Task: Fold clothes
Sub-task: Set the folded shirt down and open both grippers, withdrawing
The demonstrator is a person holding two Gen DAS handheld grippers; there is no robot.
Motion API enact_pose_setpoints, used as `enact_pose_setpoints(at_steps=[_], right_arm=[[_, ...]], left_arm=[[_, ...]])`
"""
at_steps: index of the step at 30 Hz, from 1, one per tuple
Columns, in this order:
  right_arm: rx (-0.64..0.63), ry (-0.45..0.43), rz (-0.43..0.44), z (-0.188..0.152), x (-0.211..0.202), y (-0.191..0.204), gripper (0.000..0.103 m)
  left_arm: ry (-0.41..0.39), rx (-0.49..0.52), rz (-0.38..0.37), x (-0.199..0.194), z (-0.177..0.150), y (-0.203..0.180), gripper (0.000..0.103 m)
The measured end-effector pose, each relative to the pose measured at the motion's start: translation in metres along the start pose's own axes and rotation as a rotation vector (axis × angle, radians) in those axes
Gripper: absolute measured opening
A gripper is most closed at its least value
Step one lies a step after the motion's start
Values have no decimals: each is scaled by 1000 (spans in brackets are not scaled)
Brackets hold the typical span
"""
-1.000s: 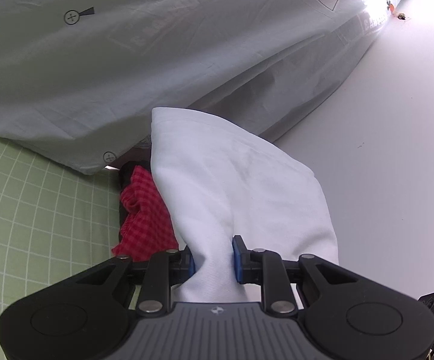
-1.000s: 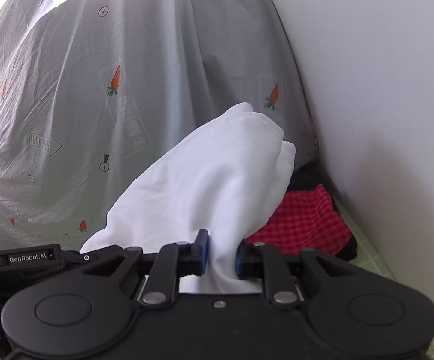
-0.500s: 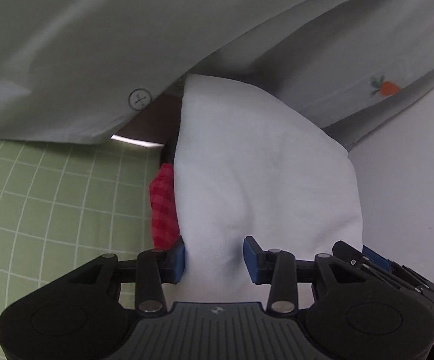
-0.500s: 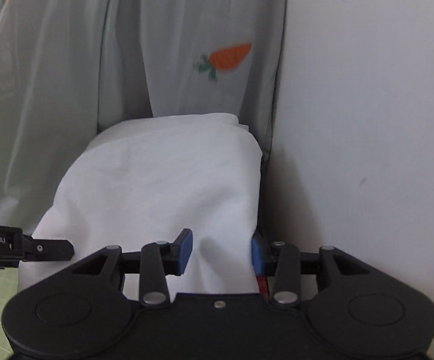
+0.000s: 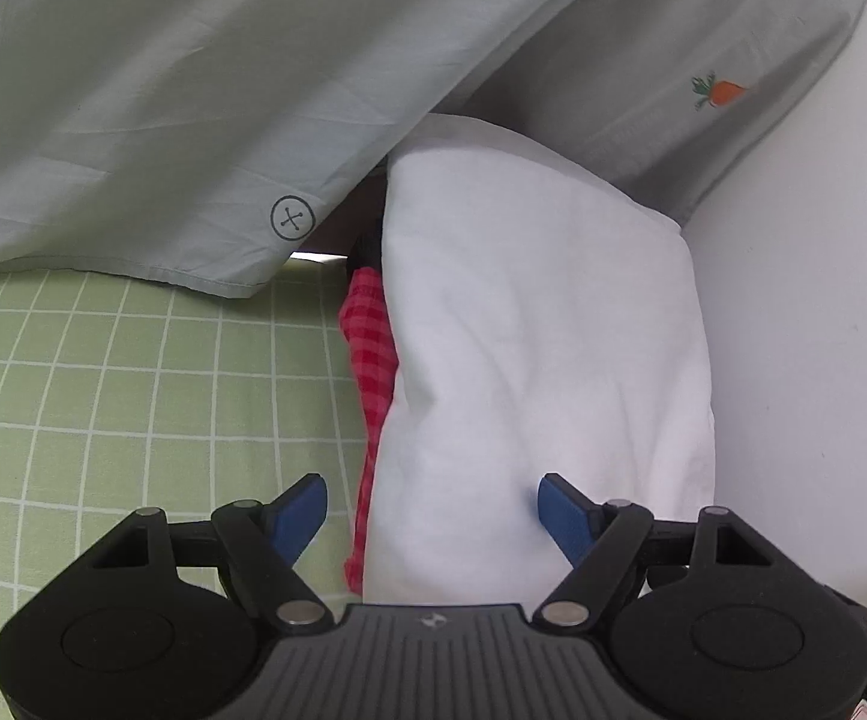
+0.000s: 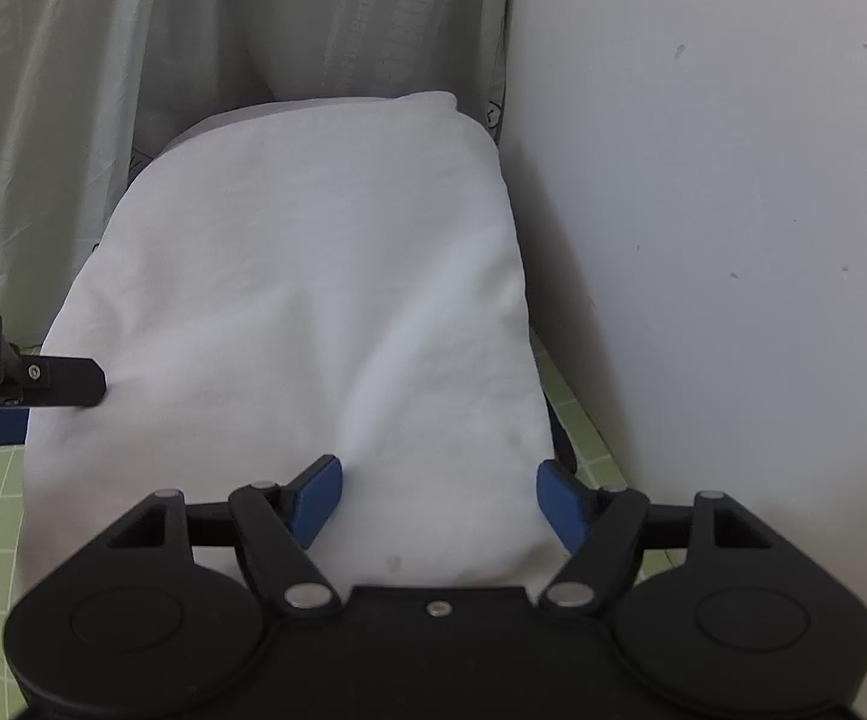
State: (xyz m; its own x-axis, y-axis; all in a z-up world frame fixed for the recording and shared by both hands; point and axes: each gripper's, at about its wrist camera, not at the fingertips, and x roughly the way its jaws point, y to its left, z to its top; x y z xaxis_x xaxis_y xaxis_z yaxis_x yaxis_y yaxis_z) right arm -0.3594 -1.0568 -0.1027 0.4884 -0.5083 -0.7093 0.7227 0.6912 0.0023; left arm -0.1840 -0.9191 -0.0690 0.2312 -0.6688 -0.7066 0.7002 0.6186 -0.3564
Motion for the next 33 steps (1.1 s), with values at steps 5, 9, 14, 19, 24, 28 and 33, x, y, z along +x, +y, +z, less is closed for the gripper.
enact_pose_setpoints(at_steps=[5,9,14,19,24,28,33], right_arm=[[7,59,12,-28,-43,3,76],[51,-1,14,-44,-93,3,83],[84,-87,10,-57,-151,3,85],[114,-129,3,-86,-197,-4,92],[119,-129,-14,-122,-225,-7,101],[117,-130,-32,-142,-240,-8,103],[127,-137,-35,-158,-254,-13,103]], left_arm=[[56,25,3,-34,-31,1,78],[7,104,8,-84,-46,-12,78],[-113,188,-12,-149,-63,-29,89],[-193,238,-53,-187,-91,-42,103],[-178,292,-38,-203,-122,-53,103],[-149,323,7,-213,-145,-59,103],[-141,339,14,-225,-165,-62,103]])
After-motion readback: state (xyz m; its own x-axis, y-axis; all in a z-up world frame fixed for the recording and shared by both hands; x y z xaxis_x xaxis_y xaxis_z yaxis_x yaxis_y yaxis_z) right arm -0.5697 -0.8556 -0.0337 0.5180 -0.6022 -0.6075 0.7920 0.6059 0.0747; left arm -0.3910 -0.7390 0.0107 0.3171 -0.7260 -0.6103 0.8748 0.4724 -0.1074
